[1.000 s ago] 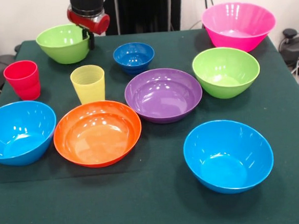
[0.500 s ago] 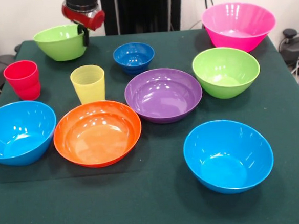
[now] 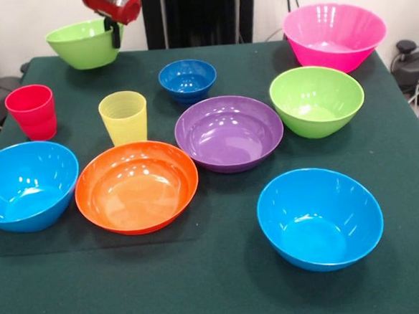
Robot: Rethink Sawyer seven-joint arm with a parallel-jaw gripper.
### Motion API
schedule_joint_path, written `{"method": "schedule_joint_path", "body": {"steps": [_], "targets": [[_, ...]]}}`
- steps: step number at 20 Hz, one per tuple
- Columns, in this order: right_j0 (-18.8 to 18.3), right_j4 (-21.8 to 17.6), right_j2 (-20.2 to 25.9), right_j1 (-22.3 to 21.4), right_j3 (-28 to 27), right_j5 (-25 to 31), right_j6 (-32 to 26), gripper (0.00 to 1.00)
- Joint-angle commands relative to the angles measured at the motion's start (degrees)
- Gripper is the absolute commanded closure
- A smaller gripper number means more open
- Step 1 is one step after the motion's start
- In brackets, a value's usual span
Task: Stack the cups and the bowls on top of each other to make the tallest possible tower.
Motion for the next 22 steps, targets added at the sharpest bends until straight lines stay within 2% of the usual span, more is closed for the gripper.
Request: {"method": "schedule_joint_path", "body": {"steps": [1,9,14,22], "targets": [[1.4,-1.9,7.6,-2.5,2.5,6.9,0.9,1.0],[3.1,0.3,8.6,-3.6,0.9,12.0,0.8,1.0],[3.5,1.0,10.1,-2.7,0.0,12.4,1.9,1.0],[4.3,2.6,11.7,-3.9,-0.4,15.2,2.9,1.0]]}}
